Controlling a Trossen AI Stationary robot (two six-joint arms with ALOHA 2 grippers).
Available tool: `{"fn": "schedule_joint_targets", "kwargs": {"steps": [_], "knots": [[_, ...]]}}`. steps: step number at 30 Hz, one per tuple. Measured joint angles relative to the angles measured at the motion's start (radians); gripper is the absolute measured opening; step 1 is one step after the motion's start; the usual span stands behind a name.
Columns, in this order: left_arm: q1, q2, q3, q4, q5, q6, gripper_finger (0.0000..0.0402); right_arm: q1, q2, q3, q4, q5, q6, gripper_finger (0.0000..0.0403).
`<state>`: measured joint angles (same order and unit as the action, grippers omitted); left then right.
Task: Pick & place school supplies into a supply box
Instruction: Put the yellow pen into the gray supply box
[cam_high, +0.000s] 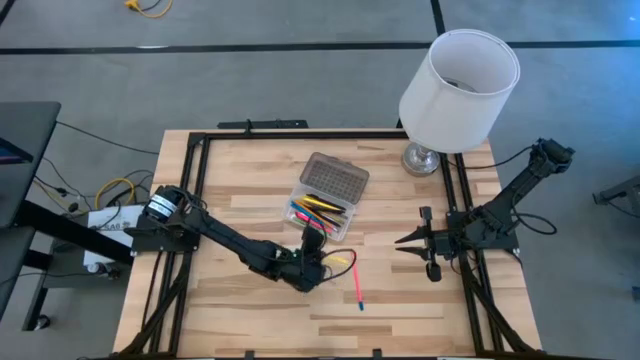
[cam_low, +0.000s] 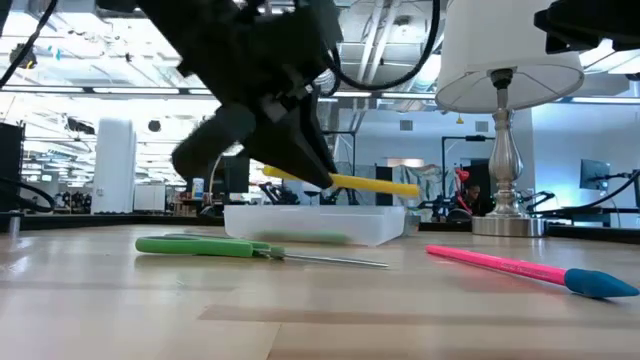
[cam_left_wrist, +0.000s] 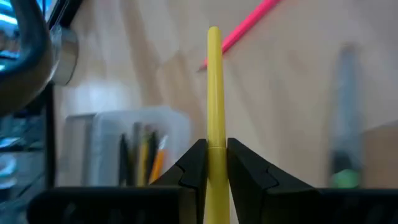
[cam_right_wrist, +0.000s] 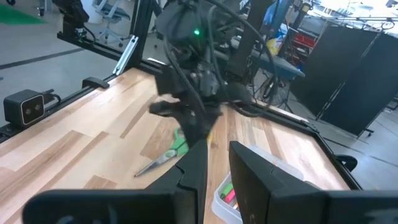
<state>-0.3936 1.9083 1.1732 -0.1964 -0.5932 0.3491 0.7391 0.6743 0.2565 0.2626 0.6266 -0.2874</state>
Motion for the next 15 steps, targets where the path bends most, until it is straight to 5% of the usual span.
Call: {"fn": "schedule_joint_targets", "kwargs": {"steps": [9,15], "knots": [[0.145,0.0,0.043,-0.154,-0.04,0.026,0.0043,0.0,0.0,0.0,0.0,0.0,0.002,0.0063],[0.244,0.0,0.043,-0.196,0.052,0.01,0.0043,0.0,0.0,0.0,0.0,0.0,0.002,0.0063]]}}
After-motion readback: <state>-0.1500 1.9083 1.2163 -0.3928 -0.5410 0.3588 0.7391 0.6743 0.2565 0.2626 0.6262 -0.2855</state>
